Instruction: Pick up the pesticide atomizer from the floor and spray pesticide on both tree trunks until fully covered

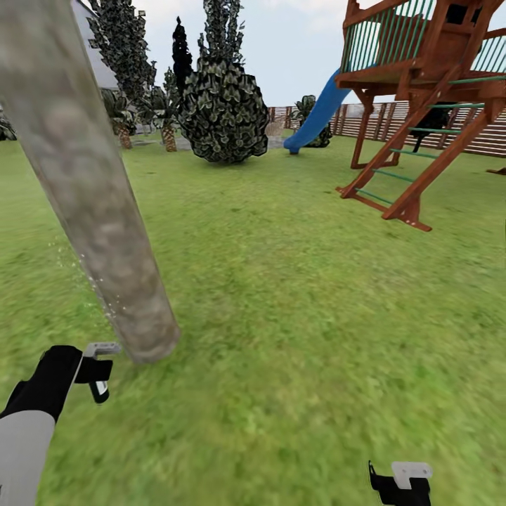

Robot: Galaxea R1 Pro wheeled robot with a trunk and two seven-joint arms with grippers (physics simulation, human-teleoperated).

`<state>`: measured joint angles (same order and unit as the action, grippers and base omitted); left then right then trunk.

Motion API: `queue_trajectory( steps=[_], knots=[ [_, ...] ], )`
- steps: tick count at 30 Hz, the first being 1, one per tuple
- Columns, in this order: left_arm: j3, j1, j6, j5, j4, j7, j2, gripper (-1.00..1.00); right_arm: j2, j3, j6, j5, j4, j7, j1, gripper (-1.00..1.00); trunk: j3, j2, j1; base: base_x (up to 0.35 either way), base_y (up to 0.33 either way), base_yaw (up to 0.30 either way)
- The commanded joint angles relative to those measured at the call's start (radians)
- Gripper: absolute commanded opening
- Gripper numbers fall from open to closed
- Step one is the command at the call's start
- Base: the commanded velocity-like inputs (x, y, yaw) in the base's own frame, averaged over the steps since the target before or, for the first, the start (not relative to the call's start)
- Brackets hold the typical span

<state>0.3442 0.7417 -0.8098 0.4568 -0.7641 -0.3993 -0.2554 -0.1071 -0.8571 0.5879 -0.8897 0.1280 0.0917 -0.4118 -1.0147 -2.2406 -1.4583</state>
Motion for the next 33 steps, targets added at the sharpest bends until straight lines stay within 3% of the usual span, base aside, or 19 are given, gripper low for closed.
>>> queue_trajectory(
  steps=[1,15,33],
  knots=[
    [0.004,-0.006,-0.003,0.009,-0.002,-0.01,0.0,-1.0,0.0,-0.003,0.003,-0.011,-0.002,0.008,-0.001,1.0,-0.001,0.0,0.0,0.04,-0.275,0.0],
    [0.004,-0.035,-0.003,0.007,-0.002,0.015,-0.001,-1.0,0.0,-0.003,0.003,-0.011,-0.002,0.008,-0.001,1.0,-0.001,0.0,0.0,0.119,-0.269,0.255],
    [0.004,-0.036,-0.003,0.003,-0.01,0.015,0.001,-1.0,0.0,-0.003,0.003,-0.011,-0.002,0.008,-0.001,1.0,-0.001,0.0,0.0,0.102,-0.255,0.032]
  ],
)
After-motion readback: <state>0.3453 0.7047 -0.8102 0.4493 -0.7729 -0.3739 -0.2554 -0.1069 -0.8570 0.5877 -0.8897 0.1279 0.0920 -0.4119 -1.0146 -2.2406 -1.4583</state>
